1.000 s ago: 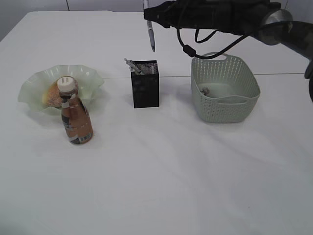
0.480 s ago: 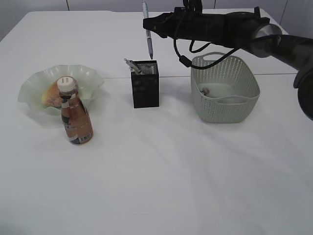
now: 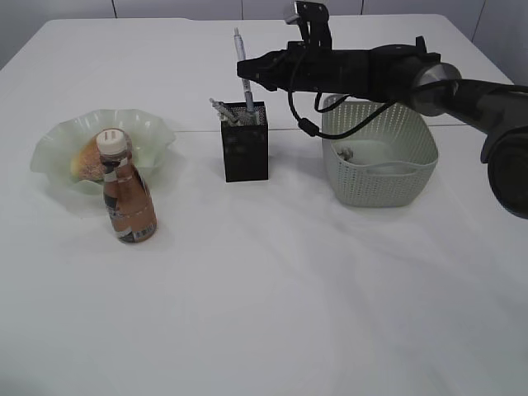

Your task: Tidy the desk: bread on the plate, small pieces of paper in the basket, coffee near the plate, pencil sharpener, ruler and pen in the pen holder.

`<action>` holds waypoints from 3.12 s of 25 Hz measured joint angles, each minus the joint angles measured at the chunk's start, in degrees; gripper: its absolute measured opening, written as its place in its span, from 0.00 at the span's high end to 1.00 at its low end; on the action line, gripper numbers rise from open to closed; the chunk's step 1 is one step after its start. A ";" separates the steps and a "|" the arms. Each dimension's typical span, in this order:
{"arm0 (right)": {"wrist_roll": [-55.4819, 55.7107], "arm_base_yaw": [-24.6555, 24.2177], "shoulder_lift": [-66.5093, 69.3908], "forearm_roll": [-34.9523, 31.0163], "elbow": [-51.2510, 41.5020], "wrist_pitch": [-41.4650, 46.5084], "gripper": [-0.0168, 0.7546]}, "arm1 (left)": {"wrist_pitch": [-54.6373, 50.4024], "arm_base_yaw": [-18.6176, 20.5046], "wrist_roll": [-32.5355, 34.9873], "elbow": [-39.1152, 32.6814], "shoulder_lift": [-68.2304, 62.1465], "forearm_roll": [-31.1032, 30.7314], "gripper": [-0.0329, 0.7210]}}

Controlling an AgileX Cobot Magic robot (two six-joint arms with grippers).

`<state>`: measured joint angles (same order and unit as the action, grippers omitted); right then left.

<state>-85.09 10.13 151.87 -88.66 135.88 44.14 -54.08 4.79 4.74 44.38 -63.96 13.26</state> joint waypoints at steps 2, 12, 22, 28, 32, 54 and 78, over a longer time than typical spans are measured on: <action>0.00 0.00 0.00 0.45 0.00 0.12 0.79 | 0.00 0.00 0.00 0.00 0.00 0.00 0.52; 2.25 0.00 0.00 0.71 0.00 0.23 0.53 | 0.00 0.00 0.00 0.00 0.00 0.00 0.52; 39.03 0.13 -7.68 27.73 0.00 -2.30 0.53 | 1.56 0.00 0.00 0.00 0.00 0.00 0.52; 59.79 1.29 -13.51 48.59 0.00 8.26 0.53 | 2.68 0.00 0.00 0.00 0.00 0.00 0.52; 72.72 2.61 -19.30 61.66 0.00 14.74 0.53 | 2.79 0.00 0.00 0.00 0.00 0.00 0.52; 92.57 7.32 -39.24 92.66 -14.72 27.79 0.53 | 2.92 0.00 0.00 0.00 1.10 2.33 0.52; 92.13 6.91 -75.87 98.86 -68.69 18.63 0.53 | -3.03 0.00 -0.19 0.00 17.45 1.07 0.53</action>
<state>7.04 17.04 76.00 10.20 67.19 62.77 -57.11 4.79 4.54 44.38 -46.51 14.33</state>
